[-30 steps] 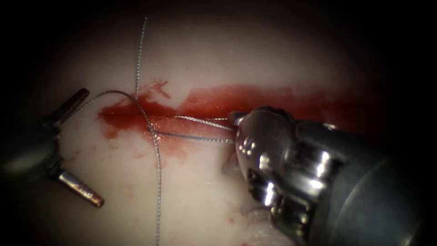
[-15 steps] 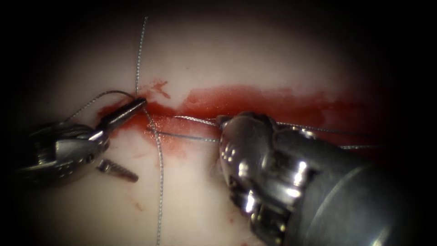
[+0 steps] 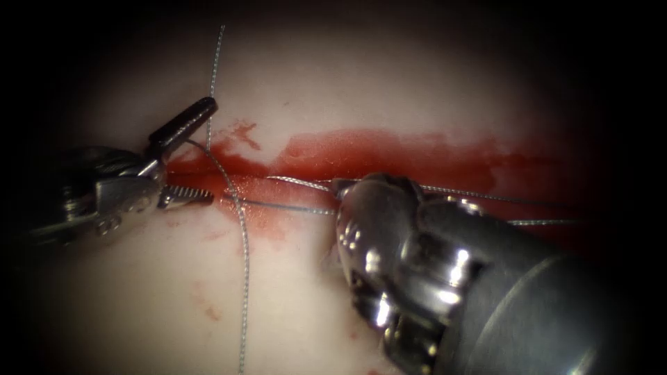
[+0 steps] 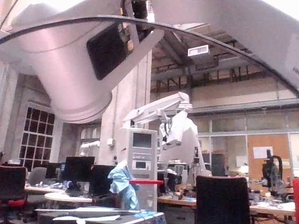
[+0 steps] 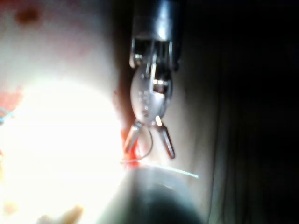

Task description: Wound Closure

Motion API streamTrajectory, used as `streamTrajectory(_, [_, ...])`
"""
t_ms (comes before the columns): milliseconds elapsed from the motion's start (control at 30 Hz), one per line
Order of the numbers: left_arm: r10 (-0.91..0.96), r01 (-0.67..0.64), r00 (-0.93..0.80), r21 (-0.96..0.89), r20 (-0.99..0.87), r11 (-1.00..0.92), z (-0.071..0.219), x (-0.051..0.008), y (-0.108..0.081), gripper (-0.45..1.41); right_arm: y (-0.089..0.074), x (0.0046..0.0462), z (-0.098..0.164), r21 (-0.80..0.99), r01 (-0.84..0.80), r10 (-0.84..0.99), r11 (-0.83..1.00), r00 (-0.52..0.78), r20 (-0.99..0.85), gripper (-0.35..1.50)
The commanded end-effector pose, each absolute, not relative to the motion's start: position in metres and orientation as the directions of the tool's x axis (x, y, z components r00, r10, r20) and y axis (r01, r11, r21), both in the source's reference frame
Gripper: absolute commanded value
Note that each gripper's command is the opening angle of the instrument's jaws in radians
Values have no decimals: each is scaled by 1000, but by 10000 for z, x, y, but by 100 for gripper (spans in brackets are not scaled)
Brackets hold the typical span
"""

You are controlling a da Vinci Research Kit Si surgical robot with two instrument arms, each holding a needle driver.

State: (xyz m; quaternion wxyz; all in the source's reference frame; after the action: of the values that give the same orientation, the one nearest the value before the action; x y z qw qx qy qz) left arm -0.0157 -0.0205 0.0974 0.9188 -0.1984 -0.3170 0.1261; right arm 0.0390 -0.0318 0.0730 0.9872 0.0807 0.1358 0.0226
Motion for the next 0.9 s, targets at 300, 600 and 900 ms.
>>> streamTrajectory(300, [222,-38,814,-333,537,942,971,-148,-187,-45,-310,400,728,161,-24,67,987,961,-268,91])
streamTrajectory(600, [79,-51,921,-84,381,995,951,-100,-209,-45,-311,397,727,162,-21,65,987,961,-270,91])
streamTrajectory(900, [-124,125,992,199,-14,972,923,46,-237,-45,-310,395,727,163,-22,66,986,961,-270,91])
